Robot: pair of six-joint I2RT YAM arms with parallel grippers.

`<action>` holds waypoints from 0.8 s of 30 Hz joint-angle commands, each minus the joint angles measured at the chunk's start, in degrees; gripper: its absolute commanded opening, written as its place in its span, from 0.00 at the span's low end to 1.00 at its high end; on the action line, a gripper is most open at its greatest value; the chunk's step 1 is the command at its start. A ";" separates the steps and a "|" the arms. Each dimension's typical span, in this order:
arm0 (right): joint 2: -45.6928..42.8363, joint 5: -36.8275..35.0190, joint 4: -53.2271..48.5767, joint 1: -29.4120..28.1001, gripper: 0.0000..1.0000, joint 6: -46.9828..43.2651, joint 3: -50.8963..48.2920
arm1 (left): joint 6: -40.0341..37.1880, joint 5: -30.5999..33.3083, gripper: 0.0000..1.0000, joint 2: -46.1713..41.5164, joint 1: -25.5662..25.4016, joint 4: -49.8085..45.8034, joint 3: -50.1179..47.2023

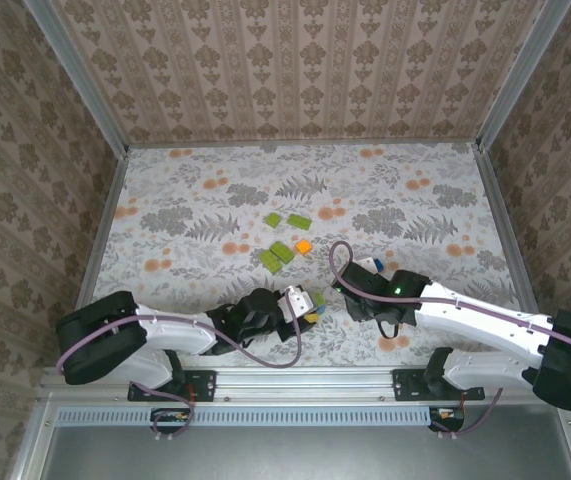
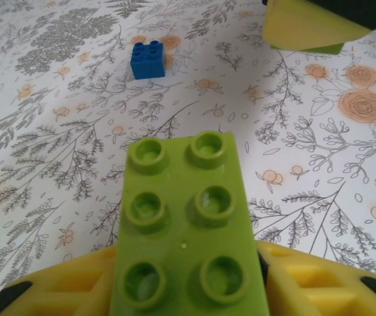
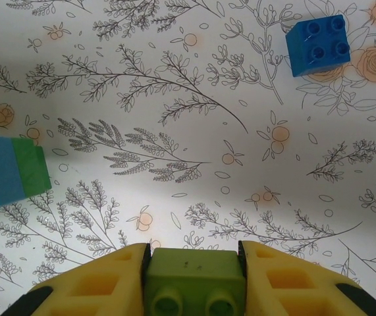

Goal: Assemble a carrot with lego

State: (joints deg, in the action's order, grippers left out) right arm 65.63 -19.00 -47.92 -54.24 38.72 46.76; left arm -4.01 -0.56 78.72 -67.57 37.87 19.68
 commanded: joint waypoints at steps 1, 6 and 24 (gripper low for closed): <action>1.11 1.03 -0.49 0.31 0.33 -0.26 1.70 | -3.22 -2.37 0.43 -1.38 0.42 1.72 -1.07; 4.00 2.06 -2.61 0.45 0.32 1.41 5.35 | -5.60 -4.06 0.42 -5.34 0.77 -0.73 -3.21; 7.11 5.71 -5.56 0.45 0.30 3.83 11.00 | -7.72 -10.76 0.30 -3.67 5.09 -3.69 -2.27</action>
State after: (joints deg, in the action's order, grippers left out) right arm 72.16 -14.90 -53.15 -53.89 41.28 59.20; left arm -10.37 -8.47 73.67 -62.89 36.25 15.86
